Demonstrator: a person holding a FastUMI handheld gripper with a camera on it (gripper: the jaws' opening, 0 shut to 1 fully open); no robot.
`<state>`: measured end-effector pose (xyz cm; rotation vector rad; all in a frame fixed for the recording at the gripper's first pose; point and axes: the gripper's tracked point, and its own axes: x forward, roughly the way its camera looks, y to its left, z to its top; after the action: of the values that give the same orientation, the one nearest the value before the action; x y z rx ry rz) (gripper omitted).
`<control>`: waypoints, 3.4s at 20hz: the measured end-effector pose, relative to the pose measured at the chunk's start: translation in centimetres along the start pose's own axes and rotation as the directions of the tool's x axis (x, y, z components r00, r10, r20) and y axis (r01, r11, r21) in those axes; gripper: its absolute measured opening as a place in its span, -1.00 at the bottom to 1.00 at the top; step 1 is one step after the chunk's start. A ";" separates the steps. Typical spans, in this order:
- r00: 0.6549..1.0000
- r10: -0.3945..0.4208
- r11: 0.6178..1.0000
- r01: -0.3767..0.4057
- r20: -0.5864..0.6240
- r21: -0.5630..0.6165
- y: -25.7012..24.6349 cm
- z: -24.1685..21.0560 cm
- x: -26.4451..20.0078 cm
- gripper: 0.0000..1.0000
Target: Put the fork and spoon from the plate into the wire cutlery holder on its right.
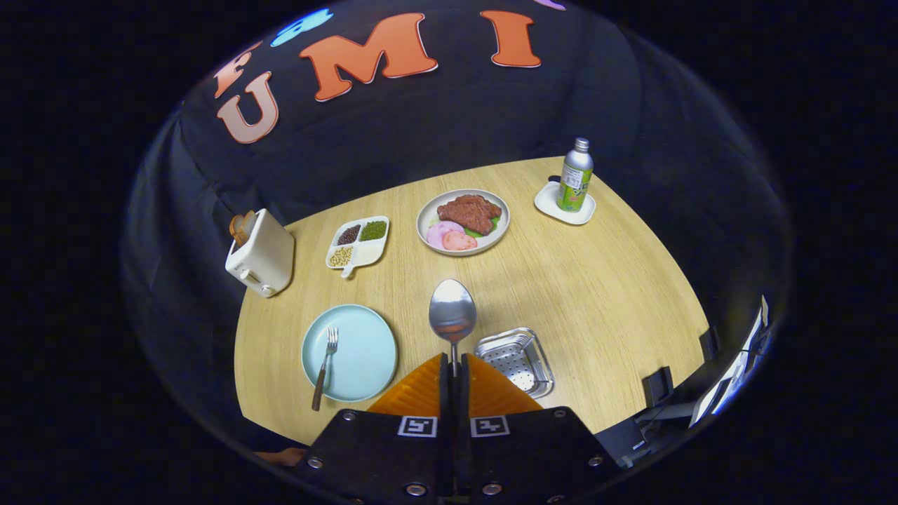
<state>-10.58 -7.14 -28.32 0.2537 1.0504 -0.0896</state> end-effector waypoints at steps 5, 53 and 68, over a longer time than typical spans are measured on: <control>0.995 -0.065 0.997 0.061 -0.077 -0.056 -3.4 -2.9 0.5 -0.93; 0.494 0.229 0.972 -0.075 0.839 -0.222 14.9 21.1 -19.0 0.84; 0.943 0.267 0.948 -0.221 0.196 -0.229 25.7 5.3 0.7 0.85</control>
<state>-0.78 16.47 -22.15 0.1810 0.7879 0.2112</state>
